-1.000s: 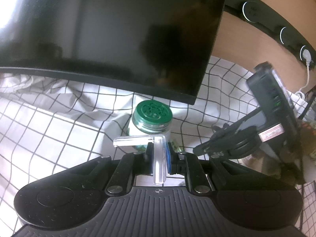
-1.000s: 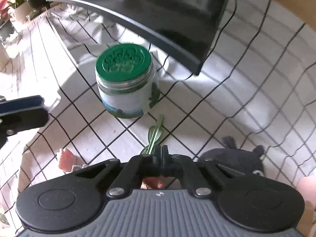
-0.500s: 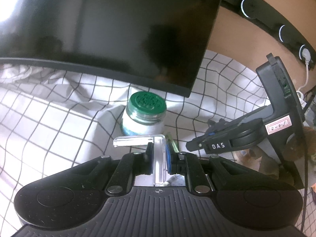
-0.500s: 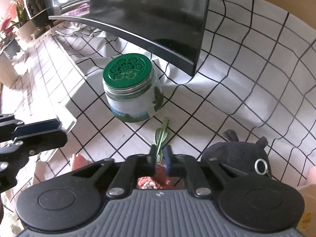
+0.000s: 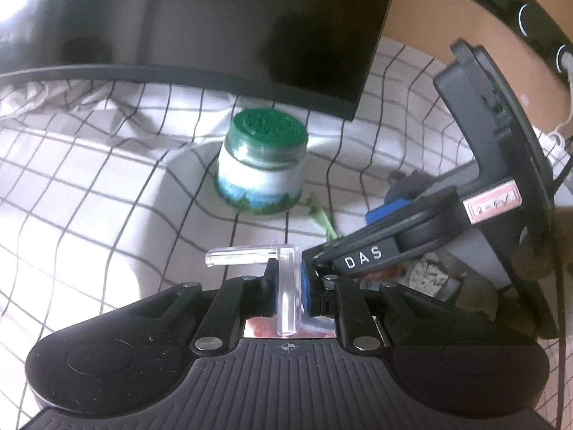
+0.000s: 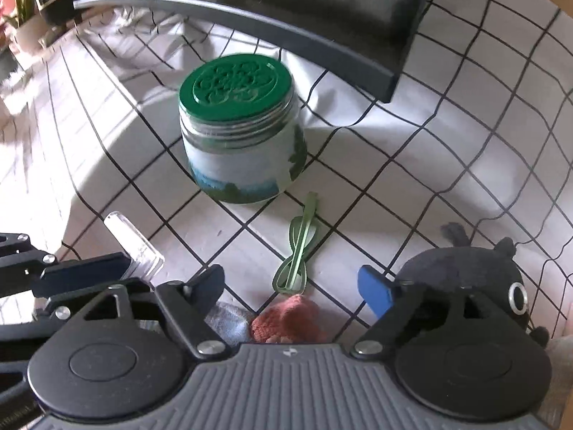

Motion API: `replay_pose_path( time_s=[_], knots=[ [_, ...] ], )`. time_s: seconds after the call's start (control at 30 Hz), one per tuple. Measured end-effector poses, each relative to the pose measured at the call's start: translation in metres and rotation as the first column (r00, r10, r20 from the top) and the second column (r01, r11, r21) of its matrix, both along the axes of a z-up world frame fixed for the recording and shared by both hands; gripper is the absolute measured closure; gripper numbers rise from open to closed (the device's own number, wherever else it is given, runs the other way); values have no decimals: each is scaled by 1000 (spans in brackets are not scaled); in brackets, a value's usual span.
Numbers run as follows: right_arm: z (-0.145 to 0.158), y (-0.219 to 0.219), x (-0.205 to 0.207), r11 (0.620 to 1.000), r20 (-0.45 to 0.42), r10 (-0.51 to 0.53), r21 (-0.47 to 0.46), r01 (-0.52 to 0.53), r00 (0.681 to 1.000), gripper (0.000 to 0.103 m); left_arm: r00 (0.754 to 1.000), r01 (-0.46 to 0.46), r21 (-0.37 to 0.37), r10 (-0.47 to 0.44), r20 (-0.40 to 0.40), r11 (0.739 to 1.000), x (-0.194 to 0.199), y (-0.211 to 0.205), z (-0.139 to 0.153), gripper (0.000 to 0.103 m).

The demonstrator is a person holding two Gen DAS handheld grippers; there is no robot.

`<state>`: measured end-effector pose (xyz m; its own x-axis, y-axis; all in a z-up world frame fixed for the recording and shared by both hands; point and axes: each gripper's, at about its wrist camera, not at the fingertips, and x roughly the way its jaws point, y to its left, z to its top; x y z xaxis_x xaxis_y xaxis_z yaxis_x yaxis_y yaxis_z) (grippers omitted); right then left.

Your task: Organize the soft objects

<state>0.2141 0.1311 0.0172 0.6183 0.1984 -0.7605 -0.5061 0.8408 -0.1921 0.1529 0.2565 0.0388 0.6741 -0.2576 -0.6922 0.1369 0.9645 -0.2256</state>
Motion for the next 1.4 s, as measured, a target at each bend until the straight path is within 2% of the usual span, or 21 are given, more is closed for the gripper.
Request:
replay_pose_path(
  time_s=[0.17,0.4,0.53,0.77,0.9,1.1,1.17,1.2,1.23,1.27,1.3,1.33,1.4],
  knots=[
    [-7,11,5,998,-43,11,-68,-14,999,1,1000,-11,-10,11,-17,1000,-7,8,-8,88],
    [-8,19,10,997,-116,-46,-59,39,992,0,999,-52,-25,52,-17,998,-13,23,-8,88],
    [-8,19,8,998,-115,-9,-69,1,993,0,998,-69,-36,68,-6,997,-15,29,-6,88],
    [6,11,-29,996,-8,84,-33,-84,996,0,995,-94,-72,95,15,993,-15,41,-4,88],
    [23,3,-48,995,69,99,-29,-97,993,0,995,-97,-94,100,28,991,-14,45,-5,88],
    [55,-26,-60,988,233,113,79,-134,966,0,994,-101,-109,106,39,989,-15,48,-7,88],
    [59,-30,-60,988,253,109,76,-132,961,1,994,-97,-106,102,46,990,-17,48,-6,88],
    [60,-31,-60,990,253,104,62,-123,962,8,994,-96,-107,102,50,990,-18,49,-6,88],
    [59,-30,-57,991,240,109,50,-125,965,21,993,-98,-110,104,53,989,-18,50,-6,88],
    [57,-29,-52,991,214,122,36,-133,969,28,993,-98,-114,104,53,989,-18,50,-6,88],
    [55,-25,-48,990,175,134,18,-140,975,46,993,-98,-117,104,52,988,-18,50,-6,88],
    [50,-21,-41,990,145,140,7,-142,980,60,993,-97,-120,103,52,988,-18,50,-6,88],
    [40,-13,-33,991,108,136,0,-137,985,61,994,-94,-120,100,52,988,-18,50,-6,88]
  ],
)
